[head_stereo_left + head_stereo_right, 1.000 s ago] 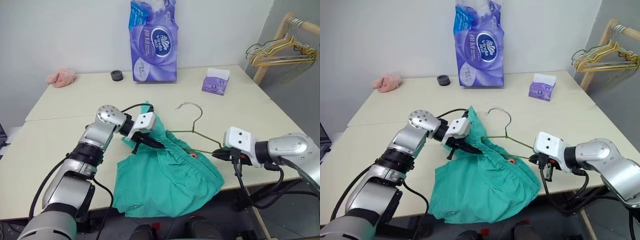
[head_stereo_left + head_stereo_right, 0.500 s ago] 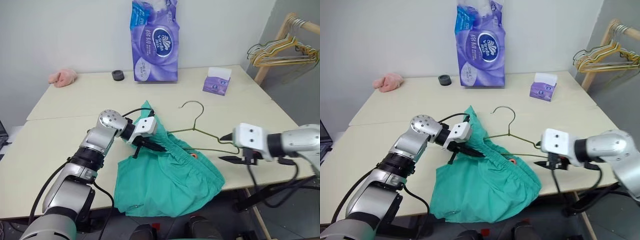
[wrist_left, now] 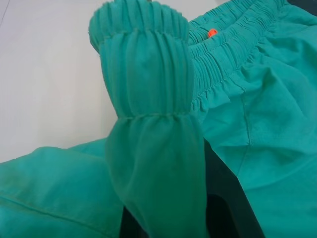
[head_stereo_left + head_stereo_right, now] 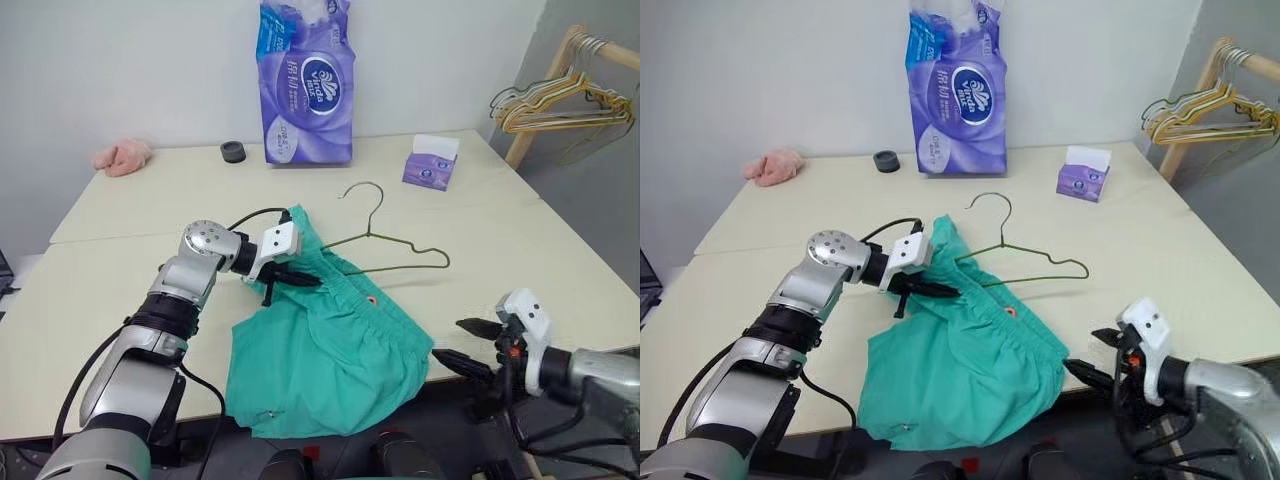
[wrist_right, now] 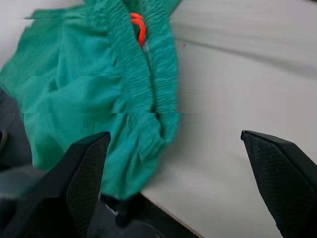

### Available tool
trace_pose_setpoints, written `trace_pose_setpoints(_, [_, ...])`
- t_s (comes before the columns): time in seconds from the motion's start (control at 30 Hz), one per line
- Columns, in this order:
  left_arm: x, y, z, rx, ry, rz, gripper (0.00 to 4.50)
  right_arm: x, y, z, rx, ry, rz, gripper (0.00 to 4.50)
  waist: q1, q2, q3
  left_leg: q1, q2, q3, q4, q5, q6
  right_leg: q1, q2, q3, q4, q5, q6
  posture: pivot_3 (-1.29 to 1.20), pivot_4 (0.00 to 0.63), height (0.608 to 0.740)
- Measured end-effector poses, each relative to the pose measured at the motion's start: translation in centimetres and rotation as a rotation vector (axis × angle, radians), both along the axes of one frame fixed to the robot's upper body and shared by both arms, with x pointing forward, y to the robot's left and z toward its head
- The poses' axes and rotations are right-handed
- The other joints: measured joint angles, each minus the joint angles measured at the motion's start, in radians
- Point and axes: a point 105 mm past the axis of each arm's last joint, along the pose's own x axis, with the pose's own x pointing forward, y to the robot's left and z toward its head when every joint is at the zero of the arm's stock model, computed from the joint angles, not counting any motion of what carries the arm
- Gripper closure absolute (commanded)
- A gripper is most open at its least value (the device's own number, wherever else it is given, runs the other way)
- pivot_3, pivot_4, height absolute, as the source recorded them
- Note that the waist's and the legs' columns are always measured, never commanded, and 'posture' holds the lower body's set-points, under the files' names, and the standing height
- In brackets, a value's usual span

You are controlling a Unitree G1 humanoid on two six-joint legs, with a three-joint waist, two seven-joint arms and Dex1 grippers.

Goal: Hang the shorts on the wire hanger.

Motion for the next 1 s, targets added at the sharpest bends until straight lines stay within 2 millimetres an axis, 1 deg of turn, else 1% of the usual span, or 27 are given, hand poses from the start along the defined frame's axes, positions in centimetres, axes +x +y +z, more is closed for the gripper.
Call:
trace_pose_setpoints(0.1, [0.0,0.1,0.0,0.002,0.006,0.005,4.46,-0.2,0.8,-0.9,0.034,0.045,-0.024,0.00,0.000,0.000,0.000,0.000,0.000,0.000,0.000,0.000,0.000,0.000,0.000,0.000,0.000,0.000,0.000,-0.18,0.062,0.740])
trace_pose_setpoints(0.27, [0.0,0.1,0.0,0.002,0.007,0.006,4.46,-0.2,1.6,-1.8,0.046,0.095,-0.025,0.00,-0.001,0.000,0.000,0.000,0.000,0.000,0.000,0.000,0.000,0.000,0.000,0.000,0.000,0.000,0.000,-0.18,0.059,0.740])
trace_pose_setpoints(0.37, [0.0,0.1,0.0,0.002,0.006,0.005,4.46,-0.1,1.7,-2.9,0.049,0.138,-0.037,0.00,-0.001,0.000,0.000,0.000,0.000,0.000,0.000,0.000,0.000,0.000,0.000,0.000,0.000,0.000,0.000,-0.18,0.057,0.740])
trace_pose_setpoints(0.43, [0.0,0.1,0.0,0.002,0.006,0.005,4.46,0.0,1.5,-3.4,0.039,0.146,-0.052,0.00,-0.001,0.000,0.000,0.000,0.000,0.000,0.000,0.000,0.000,0.000,0.000,0.000,0.000,0.000,0.000,-0.18,0.057,0.740])
trace_pose_setpoints(0.57, [0.0,0.0,0.1,0.002,0.006,0.005,4.46,0.3,1.3,-3.5,0.041,0.141,-0.072,0.00,-0.001,0.000,0.000,0.000,0.000,0.000,0.000,0.000,0.000,0.000,0.001,0.000,0.000,0.000,0.000,-0.17,0.056,0.740])
trace_pose_setpoints(0.67, [0.0,0.0,0.1,0.002,0.012,0.009,4.46,0.4,2.1,-3.8,0.076,0.154,-0.066,0.00,-0.001,0.000,0.000,0.000,0.000,0.000,0.000,0.000,0.000,0.000,0.001,0.000,0.000,0.000,0.000,-0.17,0.054,0.740])
trace_pose_setpoints(0.7, [0.0,0.0,0.1,0.002,0.012,0.010,4.46,0.4,2.4,-3.8,0.080,0.157,-0.054,0.37,-0.001,0.000,0.000,0.000,0.000,0.000,0.000,0.000,0.000,0.000,0.001,0.000,0.000,0.000,0.000,-0.17,0.054,0.740])
trace_pose_setpoints(0.73, [0.0,0.0,0.1,0.002,0.011,0.009,4.46,0.4,2.7,-3.8,0.078,0.159,-0.041,0.56,-0.001,0.000,0.000,0.000,0.000,0.000,0.000,0.000,0.000,0.000,0.001,0.000,0.000,0.000,0.000,-0.17,0.054,0.740])
trace_pose_setpoints(0.83, [0.0,0.0,0.1,0.002,0.011,0.009,4.46,0.2,3.6,-4.1,0.065,0.170,0.002,1.66,-0.001,0.000,0.000,0.000,0.000,0.000,0.000,0.000,0.000,0.000,0.001,0.000,0.000,0.000,0.000,-0.17,0.054,0.740])
trace_pose_setpoints(0.87, [0.0,0.0,0.1,0.001,0.010,0.009,4.46,0.2,3.7,-4.1,0.063,0.167,0.006,1.96,-0.001,0.000,0.000,0.000,0.000,0.000,0.000,0.000,0.000,0.000,0.001,0.000,0.000,0.000,0.000,-0.17,0.054,0.740])
trace_pose_setpoints(0.93, [0.0,0.0,0.1,0.001,0.010,0.009,4.46,0.7,3.8,-3.9,0.051,0.150,0.000,2.71,-0.001,0.000,0.000,0.000,0.000,0.000,0.000,0.000,0.000,0.000,0.001,0.000,0.000,0.000,0.000,-0.17,0.054,0.740])
trace_pose_setpoints(1.0, [0.0,0.0,0.2,-0.003,0.010,0.009,4.46,1.7,3.4,-3.5,0.026,0.116,-0.027,3.36,-0.001,0.000,0.000,0.000,0.000,0.000,0.000,0.000,0.000,0.000,0.001,0.000,0.000,0.000,0.000,-0.17,0.051,0.740])
